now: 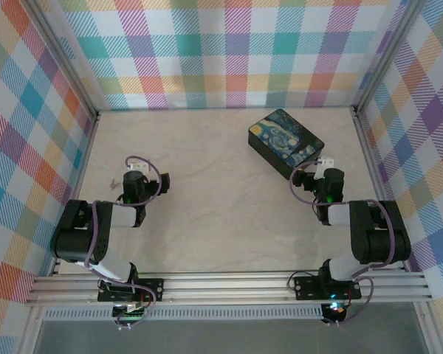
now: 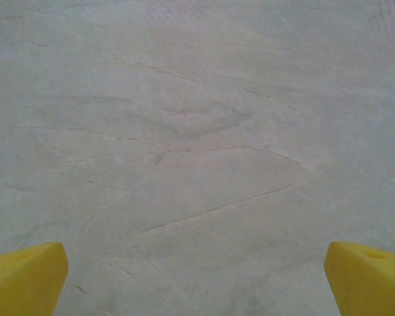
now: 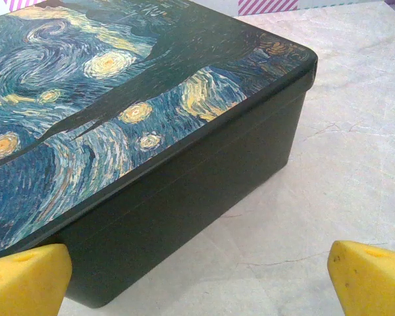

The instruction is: Unlock the padlock with the key

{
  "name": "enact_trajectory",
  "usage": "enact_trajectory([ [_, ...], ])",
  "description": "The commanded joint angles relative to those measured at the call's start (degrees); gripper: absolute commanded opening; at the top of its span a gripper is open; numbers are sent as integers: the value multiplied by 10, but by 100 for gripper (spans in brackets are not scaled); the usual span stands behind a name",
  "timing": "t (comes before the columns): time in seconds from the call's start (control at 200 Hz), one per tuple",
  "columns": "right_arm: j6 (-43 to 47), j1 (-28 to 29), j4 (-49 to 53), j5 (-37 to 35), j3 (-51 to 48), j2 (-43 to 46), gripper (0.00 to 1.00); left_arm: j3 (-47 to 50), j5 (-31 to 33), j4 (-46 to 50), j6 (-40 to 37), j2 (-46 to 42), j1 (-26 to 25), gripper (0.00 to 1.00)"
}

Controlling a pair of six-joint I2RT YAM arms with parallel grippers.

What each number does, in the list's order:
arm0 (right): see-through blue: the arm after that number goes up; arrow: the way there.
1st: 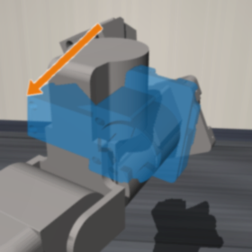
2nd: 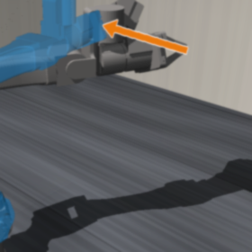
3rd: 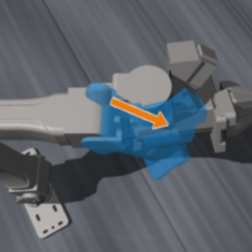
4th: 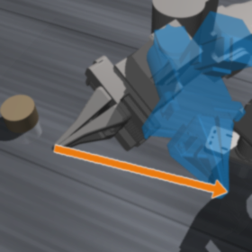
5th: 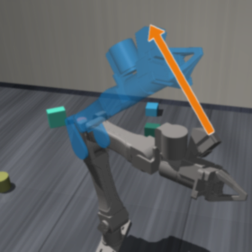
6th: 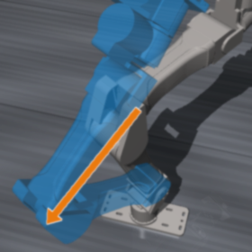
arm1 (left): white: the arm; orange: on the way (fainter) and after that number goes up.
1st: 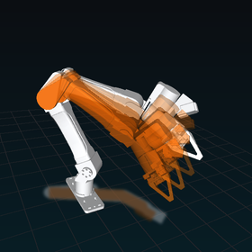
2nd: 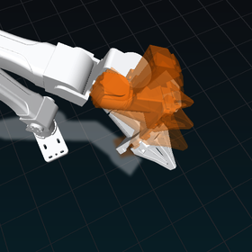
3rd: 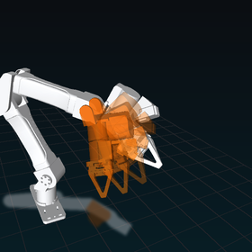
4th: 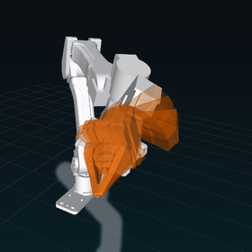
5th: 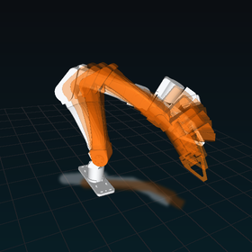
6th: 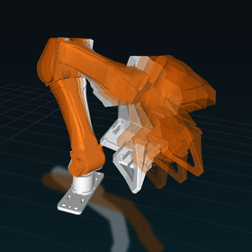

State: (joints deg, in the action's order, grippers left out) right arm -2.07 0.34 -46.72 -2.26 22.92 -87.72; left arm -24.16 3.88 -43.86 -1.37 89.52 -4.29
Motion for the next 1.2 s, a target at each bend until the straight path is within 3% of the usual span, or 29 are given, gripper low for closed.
enact_trajectory([
  [0.0, 8, 2, -16, 12, 3, -3, 100, -8, -6, -10, -7, 1, 7, 100],
  [1.075, 9, 2, -16, 19, 4, -2, 100, -10, -7, -7, -7, 2, 6, 100],
  [1.195, 12, 2, 80, 23, 42, 34, 100, -27, -19, 40, -12, -17, 7, 94],
])
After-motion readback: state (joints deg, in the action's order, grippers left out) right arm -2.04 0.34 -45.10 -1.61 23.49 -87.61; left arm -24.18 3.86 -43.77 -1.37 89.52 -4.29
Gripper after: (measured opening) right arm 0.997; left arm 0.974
